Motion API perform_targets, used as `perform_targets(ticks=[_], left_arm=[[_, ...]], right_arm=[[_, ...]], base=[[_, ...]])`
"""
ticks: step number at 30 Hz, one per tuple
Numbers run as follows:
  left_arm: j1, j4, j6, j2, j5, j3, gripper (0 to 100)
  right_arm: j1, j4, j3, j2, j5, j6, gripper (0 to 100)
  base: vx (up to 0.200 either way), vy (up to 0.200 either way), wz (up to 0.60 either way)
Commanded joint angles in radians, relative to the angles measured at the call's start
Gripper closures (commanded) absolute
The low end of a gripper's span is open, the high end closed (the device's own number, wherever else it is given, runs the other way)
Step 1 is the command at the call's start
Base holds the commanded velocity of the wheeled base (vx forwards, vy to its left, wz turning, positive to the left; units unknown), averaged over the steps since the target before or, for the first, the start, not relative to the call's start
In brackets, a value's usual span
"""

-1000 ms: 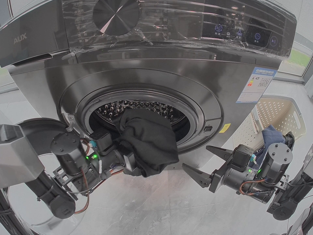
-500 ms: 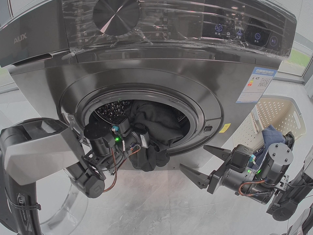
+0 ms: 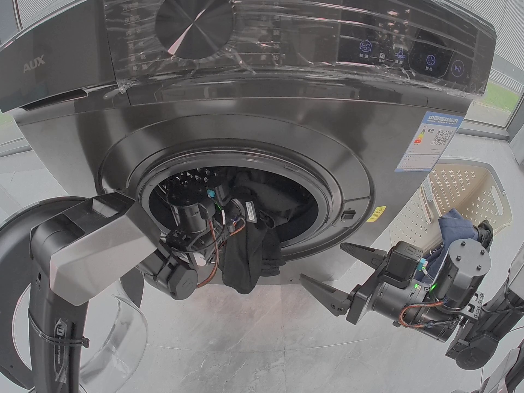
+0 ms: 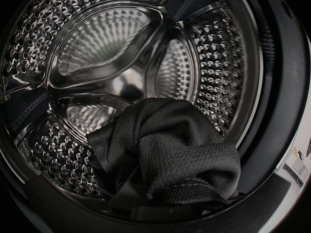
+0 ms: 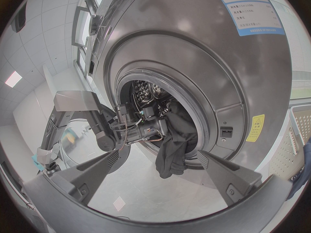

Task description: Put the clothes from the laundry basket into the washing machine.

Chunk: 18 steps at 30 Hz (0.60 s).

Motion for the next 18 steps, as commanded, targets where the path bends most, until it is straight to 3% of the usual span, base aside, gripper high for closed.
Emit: perform_targets(ticks=[1,7,8,12,14,18], left_arm=[[0.031,0.055,-0.007,0.047,0.026,-0.125,100],[0.047,0.105,-0.025,0.064,0.044,-0.204,100],[0.047,0.108,-0.025,0.061,0.044,-0.201,0],[0.040,0.110,-0.036,0.052,0.046,-0.184,0],[0.033,0.127,-0.062,0.023,0.061,-0.158,0],[0.017,0.272,-0.088,-0.068,0.047,-0.037,0]], right_arm=[[0.000,-0.001,0.000,0.003,0.000,0.000,0],[0.000,-0.002,-0.001,0.006,0.000,0.000,0],[0.000,-0.007,-0.001,0.006,0.000,-0.001,0],[-0.003,-0.014,-0.003,0.009,0.000,-0.001,0],[-0.003,-0.014,-0.003,0.009,0.000,-0.001,0],[-0.001,-0.014,-0.003,0.007,0.000,-0.001,0]], base=[[0.000,0.000,0.00],[0.000,0.000,0.00],[0.000,0.000,0.00],[0.000,0.000,0.00],[0.000,0.000,0.00],[0.000,0.000,0.00]])
